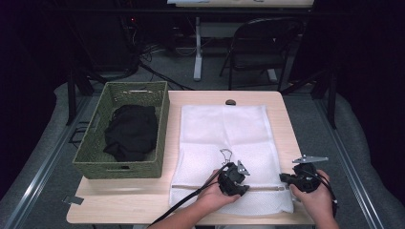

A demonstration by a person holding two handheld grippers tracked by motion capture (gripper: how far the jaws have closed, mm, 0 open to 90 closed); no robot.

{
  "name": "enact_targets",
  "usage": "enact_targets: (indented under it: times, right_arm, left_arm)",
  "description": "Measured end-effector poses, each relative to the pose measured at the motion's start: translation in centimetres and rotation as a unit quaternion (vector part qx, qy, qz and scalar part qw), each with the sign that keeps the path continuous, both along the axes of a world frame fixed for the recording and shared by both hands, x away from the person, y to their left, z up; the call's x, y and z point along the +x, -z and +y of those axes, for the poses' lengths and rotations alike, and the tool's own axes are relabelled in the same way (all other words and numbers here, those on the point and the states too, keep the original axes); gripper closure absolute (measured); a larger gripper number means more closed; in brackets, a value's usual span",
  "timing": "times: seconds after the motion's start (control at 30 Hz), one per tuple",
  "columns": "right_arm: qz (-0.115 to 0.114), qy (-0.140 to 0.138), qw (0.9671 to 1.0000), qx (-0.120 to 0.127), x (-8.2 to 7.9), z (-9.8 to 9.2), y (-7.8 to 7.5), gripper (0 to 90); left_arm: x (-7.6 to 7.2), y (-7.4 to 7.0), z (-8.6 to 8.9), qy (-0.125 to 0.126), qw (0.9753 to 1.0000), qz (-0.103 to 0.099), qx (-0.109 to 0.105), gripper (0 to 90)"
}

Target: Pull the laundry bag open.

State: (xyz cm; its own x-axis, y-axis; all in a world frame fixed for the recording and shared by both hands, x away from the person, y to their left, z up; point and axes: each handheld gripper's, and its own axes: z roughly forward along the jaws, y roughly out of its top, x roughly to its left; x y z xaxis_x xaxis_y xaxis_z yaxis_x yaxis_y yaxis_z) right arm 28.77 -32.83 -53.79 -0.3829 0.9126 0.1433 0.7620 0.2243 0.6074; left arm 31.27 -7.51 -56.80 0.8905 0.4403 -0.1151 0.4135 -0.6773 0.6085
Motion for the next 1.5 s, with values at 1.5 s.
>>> enact_targets:
  times: [1.5]
  right_arm:
    - [-0.023,-0.053,0.9961,0.066,1.7,3.4,-3.9,88.4]
  left_arm:
    - [0.2,0.0,0.1,-0.005,1.0,0.006,-0.007,63.1]
